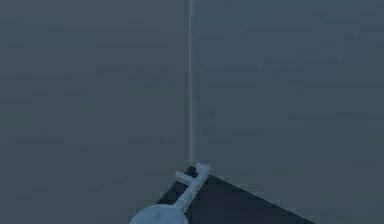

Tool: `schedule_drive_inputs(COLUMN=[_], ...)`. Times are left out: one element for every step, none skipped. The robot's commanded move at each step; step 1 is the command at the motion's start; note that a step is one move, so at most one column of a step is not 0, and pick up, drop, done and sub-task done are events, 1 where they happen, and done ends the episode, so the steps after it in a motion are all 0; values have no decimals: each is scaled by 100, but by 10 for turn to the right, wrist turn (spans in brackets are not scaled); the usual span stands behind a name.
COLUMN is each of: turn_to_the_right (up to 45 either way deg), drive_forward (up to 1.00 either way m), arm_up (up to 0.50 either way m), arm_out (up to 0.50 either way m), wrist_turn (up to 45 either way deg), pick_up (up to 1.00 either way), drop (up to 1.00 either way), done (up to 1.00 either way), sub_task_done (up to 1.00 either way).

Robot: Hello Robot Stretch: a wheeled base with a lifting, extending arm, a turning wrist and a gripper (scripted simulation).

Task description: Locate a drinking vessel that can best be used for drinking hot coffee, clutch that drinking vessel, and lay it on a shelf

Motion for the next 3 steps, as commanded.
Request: schedule_drive_inputs(turn_to_the_right=[0,0,0], drive_forward=[0,0,0], arm_up=[0,0,0], arm_out=[48,0,0], wrist_turn=[0,450,450], pick_up=[0,0,0], drop=[0,0,0], done=[0,0,0], sub_task_done=[0,0,0])
